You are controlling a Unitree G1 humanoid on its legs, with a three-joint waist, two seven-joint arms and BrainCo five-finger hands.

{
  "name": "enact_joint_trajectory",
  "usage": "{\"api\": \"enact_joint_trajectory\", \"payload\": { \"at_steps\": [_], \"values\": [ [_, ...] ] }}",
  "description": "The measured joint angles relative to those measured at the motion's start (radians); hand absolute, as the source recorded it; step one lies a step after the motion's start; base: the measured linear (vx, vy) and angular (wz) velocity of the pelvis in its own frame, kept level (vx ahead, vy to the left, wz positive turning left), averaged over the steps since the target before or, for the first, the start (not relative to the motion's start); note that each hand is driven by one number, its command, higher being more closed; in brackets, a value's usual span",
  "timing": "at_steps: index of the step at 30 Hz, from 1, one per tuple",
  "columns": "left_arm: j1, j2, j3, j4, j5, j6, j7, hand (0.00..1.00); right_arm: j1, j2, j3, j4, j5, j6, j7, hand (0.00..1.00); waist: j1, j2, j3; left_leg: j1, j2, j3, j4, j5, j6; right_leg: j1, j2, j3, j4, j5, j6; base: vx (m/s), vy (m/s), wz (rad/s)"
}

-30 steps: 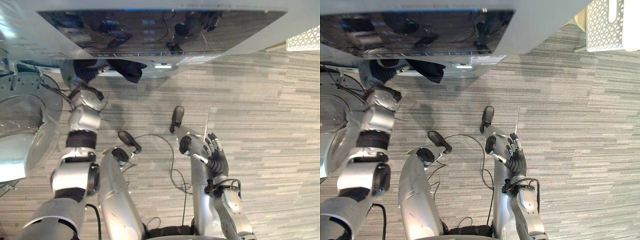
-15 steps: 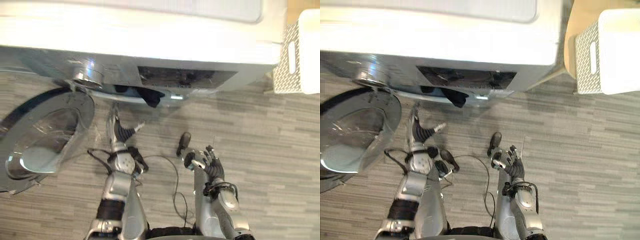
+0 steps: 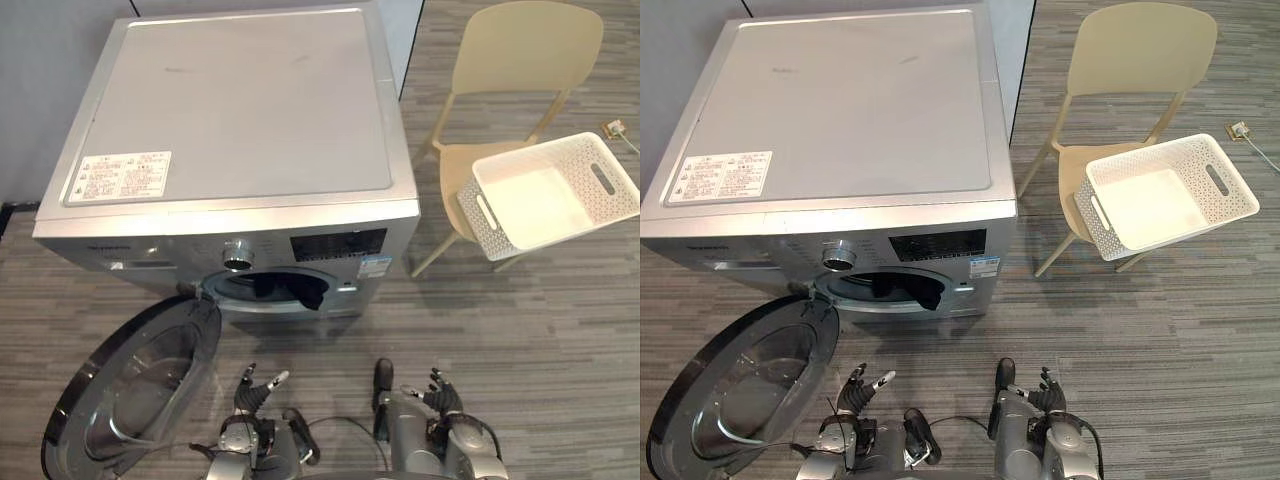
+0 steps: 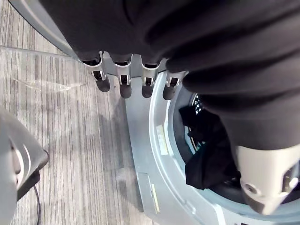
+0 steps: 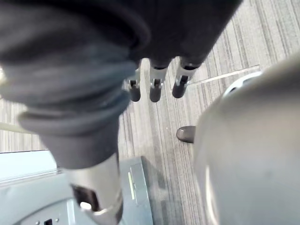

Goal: Pick up the laundry basket with both hands and put the clothes into the washing machine.

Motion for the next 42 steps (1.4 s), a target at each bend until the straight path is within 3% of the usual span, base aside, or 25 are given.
{"api": "enact_joint_trajectory", "payload": {
  "at_steps": [1, 3, 5, 6, 8, 10, 12, 13, 16, 19, 20, 22, 23, 27, 29, 30, 31, 32, 33, 34, 35, 36, 38, 40, 42],
  "values": [
    [0.003, 0.000, 0.024, 0.004, 0.000, -0.006, 0.000, 0.00, -0.019, -0.014, -0.013, 0.025, 0.000, 0.004, 0.002, 0.00, -0.001, 0.007, -0.009, 0.028, 0.006, 0.016, -0.056, 0.015, 0.020, 0.009, -0.004, -0.017, 0.049, -0.032, -0.007, -0.03, 0.054, 0.09],
    [0.008, 0.009, 0.036, 0.014, -0.003, -0.011, 0.000, 0.00, -0.023, -0.012, -0.021, 0.066, -0.008, 0.010, 0.001, 0.00, -0.005, 0.003, -0.016, 0.077, -0.001, -0.004, -0.073, 0.022, 0.021, 0.009, -0.063, -0.082, 0.384, -0.223, -0.023, -0.01, 0.048, 0.36],
    [0.037, 0.028, 0.052, 0.011, -0.019, -0.012, 0.001, 0.00, -0.023, -0.002, -0.020, 0.123, -0.040, 0.019, 0.004, 0.00, -0.001, -0.014, -0.058, 0.074, -0.008, -0.056, -0.055, 0.023, 0.020, 0.050, -0.096, -0.083, 0.536, -0.295, 0.026, 0.01, -0.095, 0.74],
    [0.040, 0.030, 0.053, 0.010, -0.043, -0.013, 0.000, 0.00, -0.025, 0.009, -0.021, 0.143, -0.069, 0.026, 0.002, 0.00, 0.002, -0.043, -0.077, 0.073, -0.029, -0.093, -0.060, 0.038, 0.009, 0.073, -0.094, -0.077, 0.518, -0.312, 0.039, 0.02, -0.140, 0.88],
    [0.045, 0.005, 0.053, 0.001, -0.069, -0.012, -0.002, 0.00, -0.033, 0.005, -0.036, 0.181, -0.112, 0.033, 0.000, 0.00, 0.024, -0.025, -0.107, 0.062, -0.049, -0.141, -0.123, 0.100, 0.007, 0.118, -0.059, -0.062, 0.414, -0.323, 0.047, 0.01, -0.104, 0.66],
    [0.057, -0.024, 0.048, -0.052, -0.117, -0.017, -0.002, 0.00, -0.062, 0.004, -0.042, 0.221, -0.146, 0.050, 0.000, 0.00, 0.036, -0.032, -0.112, 0.019, -0.071, -0.180, -0.123, 0.126, 0.008, 0.144, -0.063, -0.008, 0.331, -0.381, 0.045, -0.05, -0.182, 0.75],
    [0.055, -0.044, 0.050, -0.076, -0.174, -0.020, -0.003, 0.00, -0.083, 0.004, -0.040, 0.255, -0.155, 0.070, 0.002, 0.00, 0.079, -0.029, -0.113, -0.022, -0.068, -0.200, -0.099, 0.136, 0.001, 0.185, -0.045, -0.013, 0.219, -0.420, 0.038, -0.14, -0.217, 0.49],
    [0.061, -0.054, 0.049, -0.082, -0.224, -0.021, -0.004, 0.00, -0.112, 0.002, -0.036, 0.261, -0.159, 0.079, 0.002, 0.00, 0.087, -0.002, -0.113, -0.067, -0.047, -0.243, -0.078, 0.166, -0.004, 0.202, -0.013, -0.044, 0.167, -0.391, 0.021, -0.17, -0.193, 0.41],
    [0.100, -0.054, 0.049, -0.117, -0.300, -0.021, -0.027, 0.00, -0.115, 0.002, -0.041, 0.264, -0.192, 0.084, 0.005, 0.00, 0.090, 0.003, -0.107, -0.072, -0.042, -0.318, -0.132, 0.243, -0.031, 0.252, 0.028, -0.122, 0.096, -0.350, -0.012, -0.18, -0.157, 0.67],
    [0.119, -0.053, 0.048, -0.139, -0.329, -0.020, -0.045, 0.00, -0.120, -0.010, -0.066, 0.265, -0.197, 0.086, 0.005, 0.00, 0.110, 0.008, -0.101, -0.073, -0.025, -0.297, -0.218, 0.329, -0.048, 0.243, 0.035, -0.178, 0.087, -0.326, -0.044, -0.21, -0.101, 0.54],
    [0.120, -0.054, 0.046, -0.151, -0.356, -0.020, -0.062, 0.00, -0.121, -0.012, -0.106, 0.267, -0.210, 0.088, 0.004, 0.00, 0.109, 0.009, -0.093, -0.091, -0.012, -0.251, -0.181, 0.331, -0.027, 0.244, 0.029, -0.220, 0.073, -0.307, -0.063, -0.22, -0.053, 0.57],
    [0.145, -0.053, 0.051, -0.182, -0.374, -0.019, -0.075, 0.00, -0.124, -0.017, -0.127, 0.277, -0.230, 0.095, 0.005, 0.00, 0.109, 0.003, -0.087, -0.101, 0.022, -0.235, -0.028, 0.249, 0.031, 0.246, 0.014, -0.236, 0.073, -0.293, -0.068, -0.19, 0.010, 0.43],
    [0.162, -0.054, 0.053, -0.201, -0.391, -0.018, -0.084, 0.00, -0.123, -0.023, -0.130, 0.281, -0.234, 0.104, 0.005, 0.00, 0.108, -0.003, -0.083, -0.095, 0.035, -0.247, 0.049, 0.220, 0.031, 0.248, 0.005, -0.236, 0.068, -0.282, -0.063, -0.25, 0.100, 0.20],
    [0.193, -0.077, 0.134, -0.288, -0.443, -0.017, -0.087, 0.00, -0.100, -0.041, -0.130, 0.287, -0.235, 0.108, 0.006, 0.00, 0.105, 0.014, -0.091, -0.007, 0.134, -0.338, 0.250, 0.151, -0.027, 0.252, -0.009, -0.218, -0.025, -0.185, -0.055, -0.20, 0.170, -0.03],
    [0.196, -0.079, 0.171, -0.322, -0.456, -0.018, -0.086, 0.00, -0.080, -0.038, -0.140, 0.288, -0.236, 0.110, 0.007, 0.00, 0.100, 0.027, -0.099, 0.070, 0.156, -0.383, 0.228, 0.190, -0.036, 0.249, -0.014, -0.214, -0.075, -0.141, -0.029, -0.23, 0.318, 0.00],
    [0.184, -0.090, 0.195, -0.331, -0.458, -0.018, -0.084, 0.00, -0.074, -0.038, -0.165, 0.295, -0.236, 0.112, 0.007, 0.00, 0.101, 0.045, -0.109, 0.097, 0.120, -0.404, 0.143, 0.204, -0.049, 0.253, -0.012, -0.204, -0.145, -0.104, 0.003, -0.18, 0.257, -0.10],
    [0.186, -0.094, 0.208, -0.341, -0.458, -0.021, -0.081, 0.00, -0.079, -0.035, -0.166, 0.302, -0.234, 0.113, 0.013, 0.00, 0.104, 0.047, -0.112, 0.096, 0.114, -0.413, 0.114, 0.202, -0.052, 0.233, -0.005, -0.201, -0.114, -0.108, 0.012, -0.13, 0.234, -0.03],
    [0.193, -0.067, 0.217, -0.362, -0.458, -0.022, -0.078, 0.00, -0.071, -0.024, -0.166, 0.306, -0.235, 0.113, 0.023, 0.00, 0.093, 0.010, -0.124, 0.102, 0.077, -0.453, 0.059, 0.198, -0.056, 0.215, -0.001, -0.181, -0.047, -0.109, -0.002, 0.09, 0.020, 0.30],
    [0.206, -0.048, 0.222, -0.394, -0.458, -0.025, -0.080, 0.00, -0.061, -0.009, -0.169, 0.316, -0.235, 0.113, 0.024, 0.00, 0.077, -0.025, -0.137, 0.100, 0.041, -0.495, 0.068, 0.146, -0.088, 0.253, -0.015, -0.196, -0.116, -0.127, -0.016, 0.08, 0.059, 0.31],
    [0.201, -0.064, 0.221, -0.397, -0.458, -0.025, -0.079, 0.00, -0.067, -0.026, -0.172, 0.324, -0.235, 0.113, 0.024, 0.00, 0.083, 0.009, -0.132, 0.103, 0.063, -0.521, 0.110, 0.106, -0.107, 0.253, 0.006, -0.194, -0.118, -0.108, -0.030, 0.05, 0.089, 0.10],
    [0.207, -0.078, 0.217, -0.396, -0.458, -0.026, -0.080, 0.00, -0.074, -0.043, -0.180, 0.328, -0.235, 0.119, 0.021, 0.00, 0.081, 0.049, -0.131, 0.110, 0.085, -0.547, 0.107, 0.040, -0.145, 0.247, 0.025, -0.188, -0.113, -0.090, -0.012, -0.10, 0.279, -0.23],
    [0.205, -0.083, 0.206, -0.389, -0.458, -0.023, -0.079, 0.00, -0.078, -0.048, -0.210, 0.327, -0.233, 0.120, 0.022, 0.00, 0.072, 0.075, -0.138, 0.131, 0.084, -0.542, 0.059, -0.031, -0.157, 0.230, 0.024, -0.188, -0.115, -0.063, 0.008, -0.17, 0.389, -0.02],
    [0.191, -0.071, 0.198, -0.392, -0.457, -0.023, -0.080, 0.00, -0.089, -0.041, -0.221, 0.330, -0.232, 0.122, 0.021, 0.00, 0.052, 0.068, -0.149, 0.146, 0.050, -0.502, -0.042, -0.083, -0.127, 0.210, -0.002, -0.193, -0.138, -0.027, 0.026, -0.22, 0.341, 0.10],
    [0.173, -0.032, 0.189, -0.397, -0.455, -0.020, -0.080, 0.00, -0.089, 0.007, -0.219, 0.333, -0.232, 0.127, 0.024, 0.00, 0.060, 0.014, -0.155, 0.125, -0.019, -0.467, -0.046, -0.088, -0.108, 0.169, -0.073, -0.189, -0.145, 0.000, 0.028, -0.22, 0.230, -0.25],
    [0.161, -0.011, 0.188, -0.402, -0.454, -0.018, -0.081, 0.00, -0.085, 0.014, -0.219, 0.321, -0.233, 0.127, 0.024, 0.00, 0.053, 0.010, -0.161, 0.090, -0.041, -0.467, -0.003, -0.105, -0.083, 0.154, -0.096, -0.190, -0.142, -0.002, 0.033, -0.19, 0.125, -0.11]
  ]
}}
